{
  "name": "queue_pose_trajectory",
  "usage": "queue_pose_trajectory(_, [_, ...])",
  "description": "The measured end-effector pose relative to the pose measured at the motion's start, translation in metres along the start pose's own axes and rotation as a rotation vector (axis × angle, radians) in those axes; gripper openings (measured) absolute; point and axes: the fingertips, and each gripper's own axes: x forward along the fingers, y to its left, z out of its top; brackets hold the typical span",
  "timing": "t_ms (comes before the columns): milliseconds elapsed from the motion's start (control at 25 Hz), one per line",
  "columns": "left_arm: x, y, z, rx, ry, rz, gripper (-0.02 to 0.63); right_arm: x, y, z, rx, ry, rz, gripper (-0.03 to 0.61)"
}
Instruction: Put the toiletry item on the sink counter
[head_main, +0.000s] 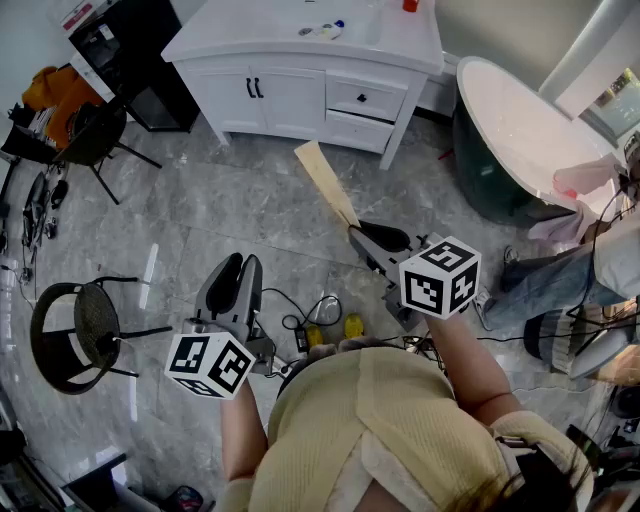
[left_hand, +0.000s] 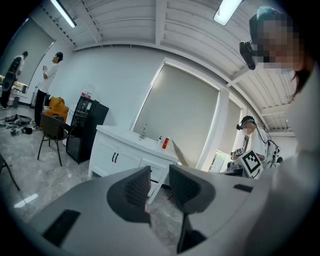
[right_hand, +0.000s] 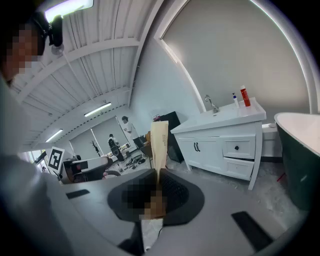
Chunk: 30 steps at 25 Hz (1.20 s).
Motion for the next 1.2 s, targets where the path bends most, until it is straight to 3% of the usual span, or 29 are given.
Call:
queue_pose_trajectory(640, [0.039, -0.04, -0.005, 0.025, 0.008, 0.025, 0.146, -0.027, -0.046, 0.003, -0.031, 0.03, 0.006, 0.051])
queue_pose_trajectory(1200, [0.06, -0.048, -0.018, 0.016, 0.045, 0.007, 0.146, -0.023, -0.053, -0.01, -0.023, 0.055, 0.037, 0.051])
